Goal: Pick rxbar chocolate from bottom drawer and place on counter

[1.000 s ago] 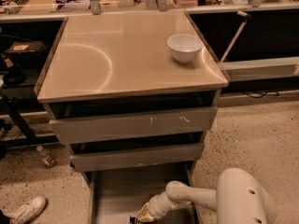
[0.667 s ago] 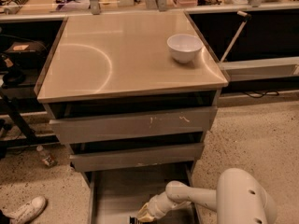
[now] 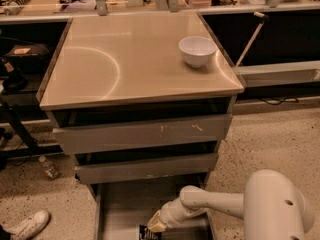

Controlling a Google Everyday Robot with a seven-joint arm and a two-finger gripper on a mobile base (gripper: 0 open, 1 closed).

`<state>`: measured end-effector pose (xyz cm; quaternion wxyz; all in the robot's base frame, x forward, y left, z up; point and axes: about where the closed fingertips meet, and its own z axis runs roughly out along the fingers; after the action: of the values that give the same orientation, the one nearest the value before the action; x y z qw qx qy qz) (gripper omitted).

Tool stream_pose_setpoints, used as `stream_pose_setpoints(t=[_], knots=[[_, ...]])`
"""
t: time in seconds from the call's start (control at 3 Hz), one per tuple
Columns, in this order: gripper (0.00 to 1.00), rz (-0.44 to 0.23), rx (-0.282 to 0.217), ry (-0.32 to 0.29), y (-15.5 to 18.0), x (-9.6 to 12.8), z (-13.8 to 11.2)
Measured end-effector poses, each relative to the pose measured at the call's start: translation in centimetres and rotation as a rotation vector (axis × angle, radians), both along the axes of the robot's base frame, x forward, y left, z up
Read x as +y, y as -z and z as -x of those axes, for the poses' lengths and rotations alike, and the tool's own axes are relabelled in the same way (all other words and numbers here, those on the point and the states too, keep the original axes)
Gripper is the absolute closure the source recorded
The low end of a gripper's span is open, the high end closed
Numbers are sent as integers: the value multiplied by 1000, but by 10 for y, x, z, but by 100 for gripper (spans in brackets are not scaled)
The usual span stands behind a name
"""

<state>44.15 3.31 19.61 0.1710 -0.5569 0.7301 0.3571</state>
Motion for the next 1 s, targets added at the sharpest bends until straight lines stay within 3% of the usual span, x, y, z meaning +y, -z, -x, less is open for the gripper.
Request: stream_pose_setpoints(t=[0.67,1.0], knots=[[100,58,11,29,-106,-15,4],[100,58,11,29,-106,-15,4]])
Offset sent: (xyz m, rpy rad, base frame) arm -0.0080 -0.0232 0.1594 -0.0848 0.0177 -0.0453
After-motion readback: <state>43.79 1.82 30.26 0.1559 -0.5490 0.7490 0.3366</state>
